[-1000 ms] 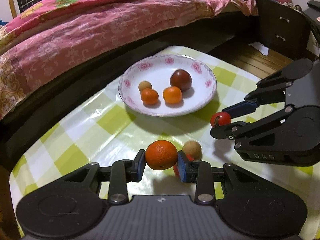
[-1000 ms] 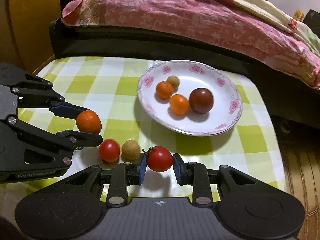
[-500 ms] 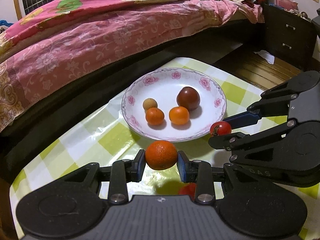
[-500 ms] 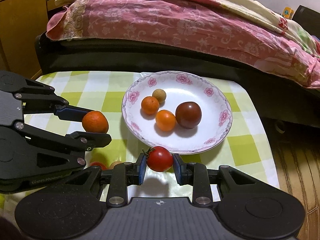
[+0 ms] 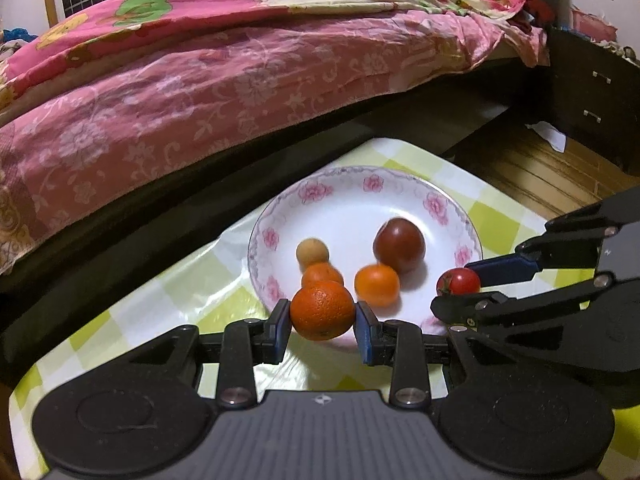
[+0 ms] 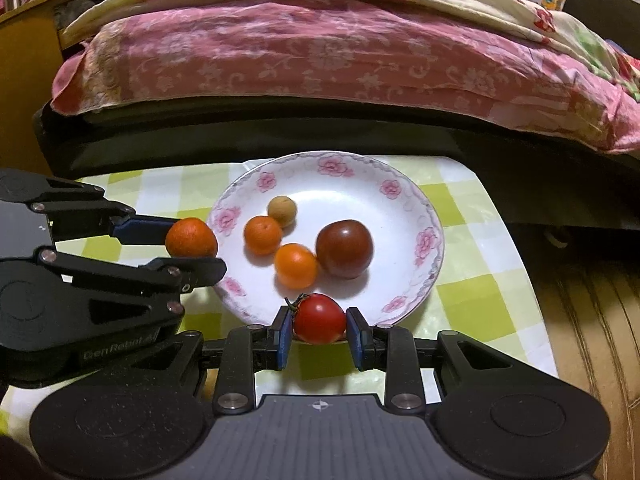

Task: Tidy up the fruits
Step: 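Lower the orange and red tomato into the plate and open both tools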

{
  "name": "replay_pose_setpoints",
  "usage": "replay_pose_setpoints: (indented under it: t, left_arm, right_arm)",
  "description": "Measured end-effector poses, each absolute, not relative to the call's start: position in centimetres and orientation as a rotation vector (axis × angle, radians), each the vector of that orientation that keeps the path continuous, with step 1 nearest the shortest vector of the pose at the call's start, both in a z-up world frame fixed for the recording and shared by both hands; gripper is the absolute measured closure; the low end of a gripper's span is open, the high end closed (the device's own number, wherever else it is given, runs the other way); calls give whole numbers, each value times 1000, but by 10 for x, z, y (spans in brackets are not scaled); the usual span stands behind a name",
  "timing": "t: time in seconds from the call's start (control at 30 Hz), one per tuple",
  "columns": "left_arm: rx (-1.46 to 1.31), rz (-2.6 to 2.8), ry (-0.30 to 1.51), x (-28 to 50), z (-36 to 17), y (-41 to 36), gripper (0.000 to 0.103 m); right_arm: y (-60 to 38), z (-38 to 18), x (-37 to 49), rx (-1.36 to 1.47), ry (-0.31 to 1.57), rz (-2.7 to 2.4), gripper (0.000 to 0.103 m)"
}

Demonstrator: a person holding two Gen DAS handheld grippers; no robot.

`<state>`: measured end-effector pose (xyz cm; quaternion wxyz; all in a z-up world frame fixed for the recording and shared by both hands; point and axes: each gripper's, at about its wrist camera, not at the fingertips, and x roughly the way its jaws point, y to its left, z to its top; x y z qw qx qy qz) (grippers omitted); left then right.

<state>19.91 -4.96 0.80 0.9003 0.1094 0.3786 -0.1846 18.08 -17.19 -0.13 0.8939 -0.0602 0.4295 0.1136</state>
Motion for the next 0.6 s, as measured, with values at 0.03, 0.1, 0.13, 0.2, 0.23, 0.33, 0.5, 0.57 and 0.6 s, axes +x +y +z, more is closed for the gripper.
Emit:
replay_pose_setpoints:
  t: [0.03, 0.1, 0.13, 0.2, 0.23, 0.33, 0.5, 0.57, 0.6]
  left_arm:
    - [225, -382, 782, 201, 8, -51, 62]
    - [225, -385, 783, 204, 8, -55, 62]
    - [227, -383, 781, 206, 7, -57, 62]
    - [229, -383, 780, 209, 7, -59, 62]
    - [227, -382, 781, 210, 7, -59, 62]
    - [234, -377, 781, 214, 7, -61, 62]
    - [238, -367, 780, 222, 6, -63, 62]
    - [243, -361, 782, 226, 5, -64, 62]
    - [246, -358, 784, 228, 4, -64, 62]
  right_arm:
    - [-173, -2, 183, -121, 892, 232, 78]
    - [-175, -2, 185, -117, 891, 223, 78]
    - [-176, -2, 187, -115, 891, 220, 78]
    - [-179, -2, 189, -109, 890, 214, 78]
    - [-180, -2, 190, -109, 889, 210, 78]
    - [-182, -3, 194, -100, 889, 207, 78]
    - [-184, -6, 201, -100, 885, 204, 78]
    - [-184, -8, 204, -106, 885, 204, 78]
    - [-183, -9, 206, -110, 884, 205, 78]
